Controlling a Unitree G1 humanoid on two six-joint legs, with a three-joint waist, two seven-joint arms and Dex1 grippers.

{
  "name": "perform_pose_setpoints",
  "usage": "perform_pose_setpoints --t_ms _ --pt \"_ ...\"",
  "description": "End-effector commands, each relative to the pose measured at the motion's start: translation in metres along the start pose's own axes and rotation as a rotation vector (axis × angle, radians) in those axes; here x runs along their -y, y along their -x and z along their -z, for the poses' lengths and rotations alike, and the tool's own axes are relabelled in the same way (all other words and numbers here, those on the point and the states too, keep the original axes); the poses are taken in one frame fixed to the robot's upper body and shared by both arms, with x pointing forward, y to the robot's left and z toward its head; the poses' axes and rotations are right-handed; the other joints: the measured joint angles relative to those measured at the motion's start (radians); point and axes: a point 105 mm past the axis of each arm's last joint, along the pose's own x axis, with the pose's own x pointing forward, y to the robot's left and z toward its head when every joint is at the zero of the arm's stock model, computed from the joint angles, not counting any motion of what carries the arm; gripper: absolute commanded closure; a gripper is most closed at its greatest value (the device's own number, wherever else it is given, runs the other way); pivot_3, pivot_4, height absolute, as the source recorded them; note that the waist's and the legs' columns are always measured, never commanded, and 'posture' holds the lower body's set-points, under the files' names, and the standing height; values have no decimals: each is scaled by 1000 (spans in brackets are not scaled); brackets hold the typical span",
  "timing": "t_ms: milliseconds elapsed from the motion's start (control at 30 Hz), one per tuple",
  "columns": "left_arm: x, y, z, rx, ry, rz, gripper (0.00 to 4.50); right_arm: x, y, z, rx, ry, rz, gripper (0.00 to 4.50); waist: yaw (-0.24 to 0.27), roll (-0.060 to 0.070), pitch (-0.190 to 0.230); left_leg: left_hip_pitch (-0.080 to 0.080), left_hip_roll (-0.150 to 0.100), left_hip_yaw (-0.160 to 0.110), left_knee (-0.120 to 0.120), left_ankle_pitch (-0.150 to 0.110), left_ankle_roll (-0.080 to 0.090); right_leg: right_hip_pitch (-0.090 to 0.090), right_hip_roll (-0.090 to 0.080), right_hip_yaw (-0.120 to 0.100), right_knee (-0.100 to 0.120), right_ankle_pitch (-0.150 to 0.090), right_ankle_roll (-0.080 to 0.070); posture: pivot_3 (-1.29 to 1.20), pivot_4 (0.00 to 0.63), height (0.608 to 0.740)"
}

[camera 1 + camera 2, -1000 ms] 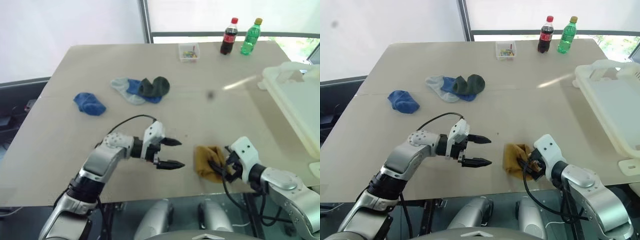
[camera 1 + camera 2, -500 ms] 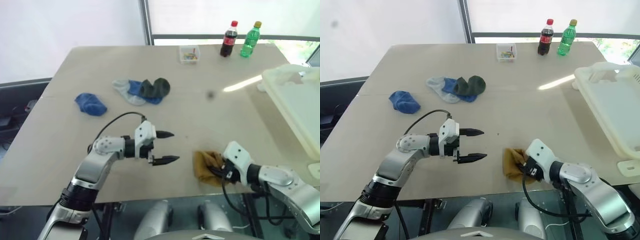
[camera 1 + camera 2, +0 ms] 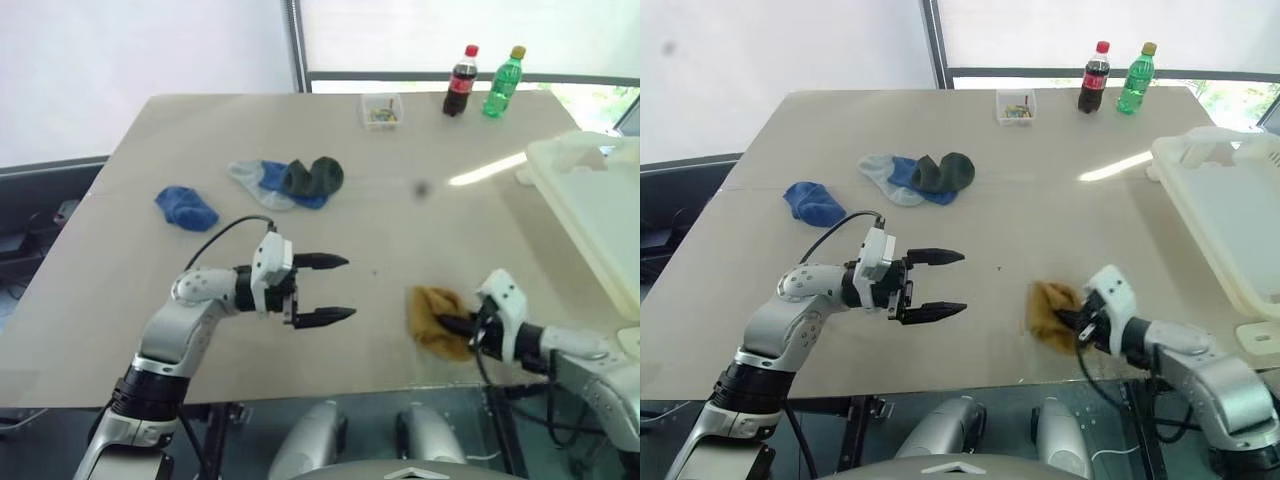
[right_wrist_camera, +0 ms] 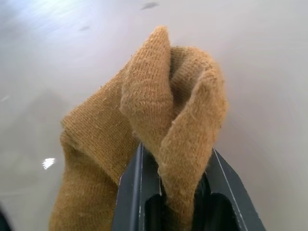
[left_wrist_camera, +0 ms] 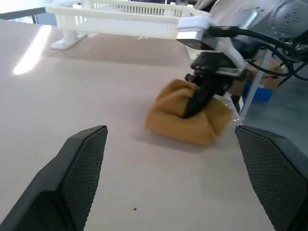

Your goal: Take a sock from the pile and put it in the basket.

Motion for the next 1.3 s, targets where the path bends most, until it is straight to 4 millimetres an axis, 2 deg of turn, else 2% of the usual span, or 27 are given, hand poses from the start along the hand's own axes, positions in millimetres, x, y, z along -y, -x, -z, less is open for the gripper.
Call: perform_pose_setpoints --t_ms 33,100,167,300,400,500,667,833,1033,1067,1100,1300 --pt "2 -2 -11 25 -40 37 0 23 15 -34 130 -38 84 4449 -1 3 2 0 0 0 0 0 1 0 0 0 0 0 0 0 150 740" --pt "0 -5 -14 45 -47 31 0 43 25 -55 215 -68 161 4449 -4 5 4 -1 0 1 -1 1 1 -2 0 2 1 0 0 0 150 740" --pt "-2 -10 -16 64 -57 27 0 75 41 -80 309 -104 292 4449 -2 5 4 -2 0 1 -2 1 1 -4 0 2 2 0 0 0 150 740" --pt "-9 -22 -24 125 -73 -11 0 143 90 -132 502 -194 586 4449 -2 7 6 -4 -1 4 -1 1 1 -6 -1 4 3 0 0 0 150 740" --pt "-17 -26 -30 162 -103 -61 0 171 112 -148 561 -243 705 4449 5 7 6 -7 -2 3 -1 2 -1 -9 -1 2 3 0 0 0 150 740" --pt "-23 -31 -41 212 -121 -108 0 198 136 -166 636 -311 808 4449 -3 7 6 -17 -1 3 -1 4 -4 -17 -1 3 4 0 -1 0 150 740" --pt "-25 -33 -43 219 -130 -140 0 222 140 -163 635 -391 839 4449 -17 7 6 -18 -1 8 -1 3 -3 -20 -1 8 5 0 -1 0 150 740" --pt "-24 -32 -42 213 -129 -158 0 237 129 -144 548 -448 837 4449 -28 7 6 -17 -1 9 -1 3 -3 -20 0 9 6 0 -1 0 150 740" --pt "-24 -31 -42 210 -127 -172 0 248 115 -120 400 -389 891 4449 -30 7 6 -16 0 11 -1 3 -3 -21 1 12 7 0 -1 0 150 740" --pt "-24 -31 -42 210 -127 -174 0 248 114 -119 391 -374 884 3505 -30 7 6 -16 0 11 -1 3 -3 -21 1 12 7 0 -1 0 150 740" --pt "-24 -31 -42 210 -126 -176 0 249 113 -120 389 -370 881 3299 -30 7 6 -16 0 11 -1 3 -3 -21 1 12 7 0 -1 0 150 740" --pt "-23 -29 -40 205 -119 -188 0 245 119 -126 388 -329 868 375 -30 7 6 -16 0 11 0 3 -3 -21 1 12 7 0 0 0 150 740"
